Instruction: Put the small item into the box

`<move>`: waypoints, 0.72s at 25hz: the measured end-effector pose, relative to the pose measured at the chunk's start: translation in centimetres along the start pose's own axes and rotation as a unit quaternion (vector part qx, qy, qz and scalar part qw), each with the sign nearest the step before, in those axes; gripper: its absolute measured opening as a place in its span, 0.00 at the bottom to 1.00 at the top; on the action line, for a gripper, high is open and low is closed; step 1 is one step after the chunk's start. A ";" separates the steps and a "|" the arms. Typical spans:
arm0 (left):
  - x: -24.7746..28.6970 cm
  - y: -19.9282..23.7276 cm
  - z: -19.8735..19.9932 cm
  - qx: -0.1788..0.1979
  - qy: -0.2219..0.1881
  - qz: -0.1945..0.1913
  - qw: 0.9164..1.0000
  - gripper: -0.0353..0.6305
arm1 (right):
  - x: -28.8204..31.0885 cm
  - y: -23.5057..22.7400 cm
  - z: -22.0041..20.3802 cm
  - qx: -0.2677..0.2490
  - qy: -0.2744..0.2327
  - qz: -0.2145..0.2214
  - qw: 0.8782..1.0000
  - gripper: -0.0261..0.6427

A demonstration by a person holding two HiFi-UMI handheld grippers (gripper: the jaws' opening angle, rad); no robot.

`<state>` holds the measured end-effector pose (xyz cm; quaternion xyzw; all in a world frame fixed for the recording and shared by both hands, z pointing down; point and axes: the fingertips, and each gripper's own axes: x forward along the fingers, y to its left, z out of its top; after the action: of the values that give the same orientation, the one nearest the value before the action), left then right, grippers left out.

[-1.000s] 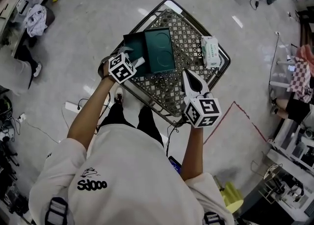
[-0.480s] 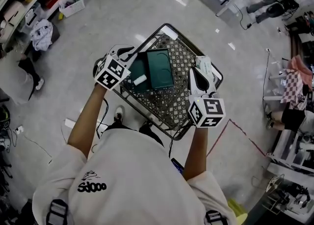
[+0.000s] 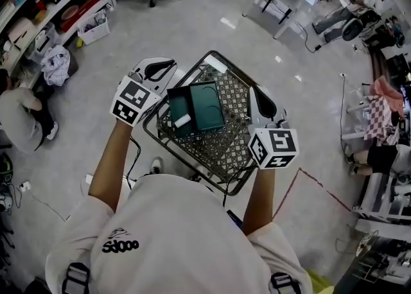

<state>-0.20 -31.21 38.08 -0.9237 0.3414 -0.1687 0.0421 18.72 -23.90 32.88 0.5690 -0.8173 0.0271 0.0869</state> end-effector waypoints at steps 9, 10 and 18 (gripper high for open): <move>-1.7 1.3 3.4 -0.002 -0.043 0.036 0.998 0.06 | 0.3 0.2 2.3 -0.041 -0.014 -0.001 0.999 0.06; -1.9 1.4 3.7 0.003 -0.047 0.039 0.998 0.06 | 0.3 0.3 2.4 -0.044 -0.014 0.000 0.999 0.06; -2.7 0.6 5.9 0.026 -0.063 0.032 0.997 0.06 | 0.2 1.0 3.9 -0.078 -0.016 0.004 0.997 0.06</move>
<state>-0.46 -30.16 31.70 -0.9197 0.3631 -0.1176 0.0925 17.30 -24.30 29.15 0.5578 -0.8204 -0.0450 0.1178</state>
